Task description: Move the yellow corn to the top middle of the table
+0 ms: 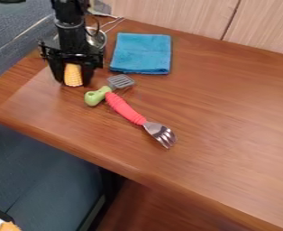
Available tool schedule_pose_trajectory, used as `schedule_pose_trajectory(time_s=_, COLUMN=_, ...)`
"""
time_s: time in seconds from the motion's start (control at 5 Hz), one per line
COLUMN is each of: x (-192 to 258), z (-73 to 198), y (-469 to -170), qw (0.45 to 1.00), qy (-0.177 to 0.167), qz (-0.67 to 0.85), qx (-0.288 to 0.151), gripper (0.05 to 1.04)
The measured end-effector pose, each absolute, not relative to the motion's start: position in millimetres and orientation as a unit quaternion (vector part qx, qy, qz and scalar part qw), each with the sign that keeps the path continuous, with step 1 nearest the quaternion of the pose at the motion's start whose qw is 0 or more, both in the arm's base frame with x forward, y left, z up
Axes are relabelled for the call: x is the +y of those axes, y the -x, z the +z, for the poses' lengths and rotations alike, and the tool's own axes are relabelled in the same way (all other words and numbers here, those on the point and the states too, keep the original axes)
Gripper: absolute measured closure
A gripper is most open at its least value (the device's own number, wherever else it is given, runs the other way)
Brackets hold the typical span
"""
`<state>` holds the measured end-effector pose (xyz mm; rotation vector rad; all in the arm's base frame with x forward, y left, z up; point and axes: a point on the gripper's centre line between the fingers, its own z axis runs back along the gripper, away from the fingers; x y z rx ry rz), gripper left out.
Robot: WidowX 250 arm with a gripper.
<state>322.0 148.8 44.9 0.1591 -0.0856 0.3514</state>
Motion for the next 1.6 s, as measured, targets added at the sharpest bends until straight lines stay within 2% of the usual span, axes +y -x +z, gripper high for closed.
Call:
schedule_pose_trajectory(time_s=0.4, x=146.7, z=45.3, y=-322.5, qw=0.980, qy=-0.073, qz=0.180, qx=-0.042, gripper=0.410)
schedule_pose_trajectory(time_s=0.6, x=141.4, z=46.9, y=-321.0, qw=0.982, qy=-0.055, qz=0.175, qx=-0.038, gripper=0.410)
schedule_pose_trajectory(time_s=0.8, x=141.0, z=72.7, y=-319.7, qw=0.980, qy=-0.068, qz=0.177, qx=-0.052, gripper=0.410)
schedule_pose_trajectory(time_s=1.0, x=125.2, z=110.6, y=-334.5, qw=0.978, qy=-0.050, qz=0.177, qx=-0.102, gripper=0.410)
schedule_pose_trajectory(time_s=1.2, x=82.2, z=133.3, y=-360.2, qw=0.983, qy=-0.022, qz=0.131, qx=-0.128, gripper=0.410)
schedule_pose_trajectory(time_s=1.4, x=31.3, z=143.8, y=-391.4, qw=0.989, qy=0.007, qz=0.080, qx=-0.128, gripper=0.410)
schedule_pose_trajectory(time_s=1.6, x=-12.5, z=134.8, y=-416.9, qw=0.992, qy=0.019, qz=0.043, qx=-0.119, gripper=0.410)
